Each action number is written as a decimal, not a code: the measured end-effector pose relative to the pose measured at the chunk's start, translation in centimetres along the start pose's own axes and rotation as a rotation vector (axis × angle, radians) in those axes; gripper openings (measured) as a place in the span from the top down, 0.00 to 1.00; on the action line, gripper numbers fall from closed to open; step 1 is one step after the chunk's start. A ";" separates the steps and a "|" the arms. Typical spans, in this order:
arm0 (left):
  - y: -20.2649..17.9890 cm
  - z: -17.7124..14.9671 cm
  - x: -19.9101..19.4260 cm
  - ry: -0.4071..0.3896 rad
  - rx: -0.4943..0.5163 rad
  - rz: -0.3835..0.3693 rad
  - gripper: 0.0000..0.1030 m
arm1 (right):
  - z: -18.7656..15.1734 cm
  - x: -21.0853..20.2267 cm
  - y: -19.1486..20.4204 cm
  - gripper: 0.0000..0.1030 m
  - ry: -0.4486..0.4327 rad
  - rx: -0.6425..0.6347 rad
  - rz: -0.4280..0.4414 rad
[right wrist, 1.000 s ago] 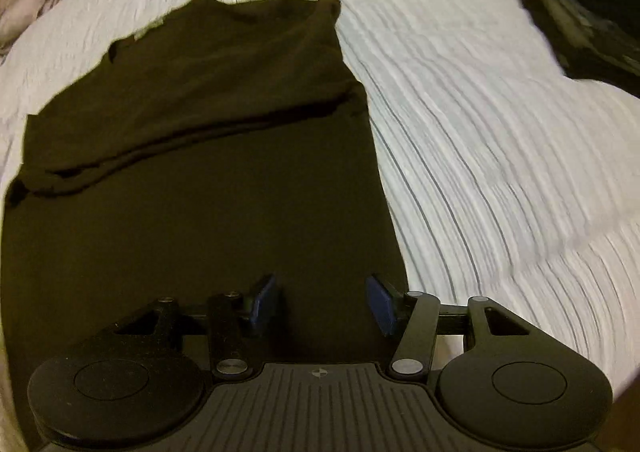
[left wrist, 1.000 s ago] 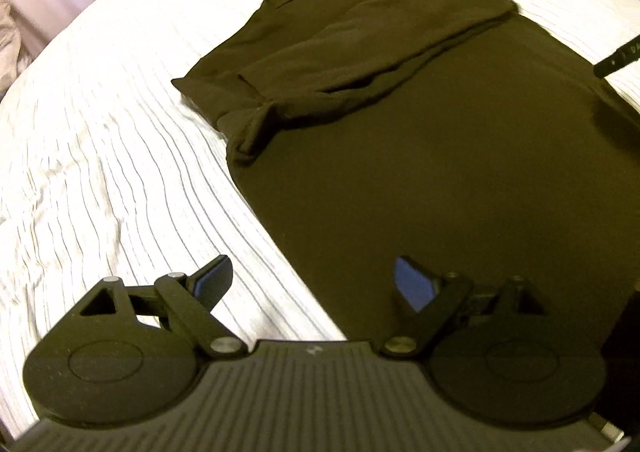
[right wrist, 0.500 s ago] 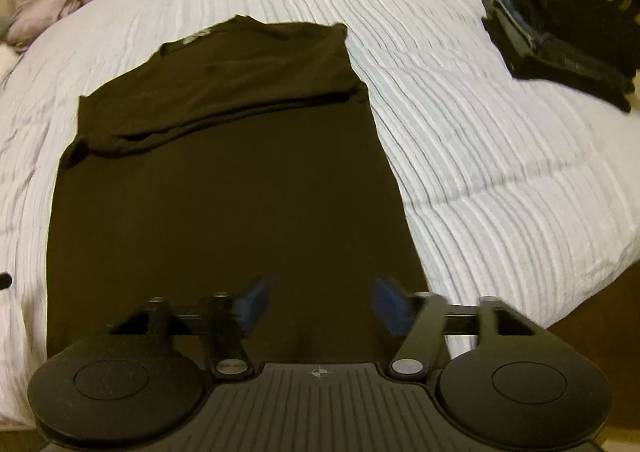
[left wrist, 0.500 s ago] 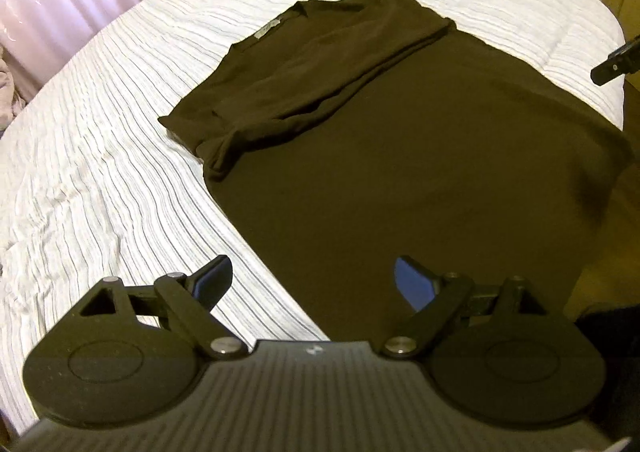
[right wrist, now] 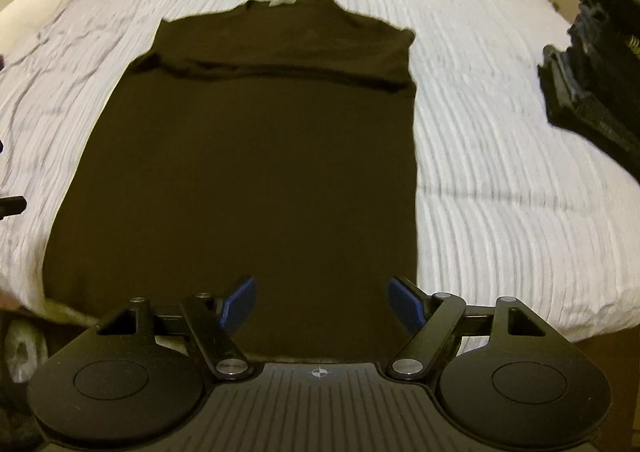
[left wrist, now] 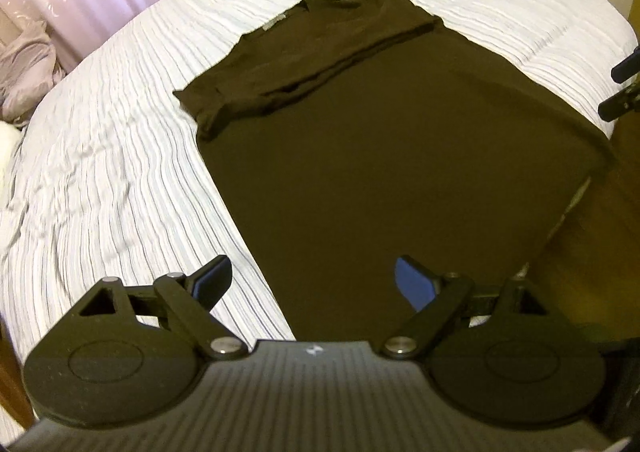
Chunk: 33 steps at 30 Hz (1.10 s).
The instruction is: Fold clothes
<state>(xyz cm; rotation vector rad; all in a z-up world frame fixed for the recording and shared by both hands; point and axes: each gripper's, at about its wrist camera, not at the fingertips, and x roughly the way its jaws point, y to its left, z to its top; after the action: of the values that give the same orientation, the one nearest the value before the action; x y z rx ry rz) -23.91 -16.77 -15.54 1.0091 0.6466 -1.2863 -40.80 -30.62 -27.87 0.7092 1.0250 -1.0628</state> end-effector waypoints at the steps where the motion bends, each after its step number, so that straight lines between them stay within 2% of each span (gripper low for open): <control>1: -0.4 -0.4 -0.3 0.005 0.005 0.000 0.15 | -0.5 0.0 0.2 0.26 0.014 -0.005 0.000; 8: -1.3 -2.0 -1.5 0.004 0.072 -0.014 0.15 | -3.1 -0.6 1.7 0.26 0.044 0.007 -0.003; 19: 0.6 -4.5 -1.9 -0.014 0.173 -0.030 0.15 | -3.5 -0.7 5.0 0.26 0.068 0.039 -0.012; 24: -1.3 -7.0 -1.9 -0.063 0.381 -0.004 0.15 | -4.6 -0.5 4.9 0.26 0.068 0.024 -0.006; 29: -4.5 -11.0 0.1 -0.072 0.575 -0.011 0.16 | -7.2 -0.6 5.6 0.26 0.000 -0.146 -0.056; 33: -8.2 -14.8 2.9 -0.102 0.812 0.039 0.20 | -9.6 0.8 5.8 0.26 0.012 -0.219 -0.059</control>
<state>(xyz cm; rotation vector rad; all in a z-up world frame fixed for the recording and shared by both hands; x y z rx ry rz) -29.28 -4.85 -26.66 1.5794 -0.0065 -1.5897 -38.38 -20.52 -32.29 0.5109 1.1586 -0.9795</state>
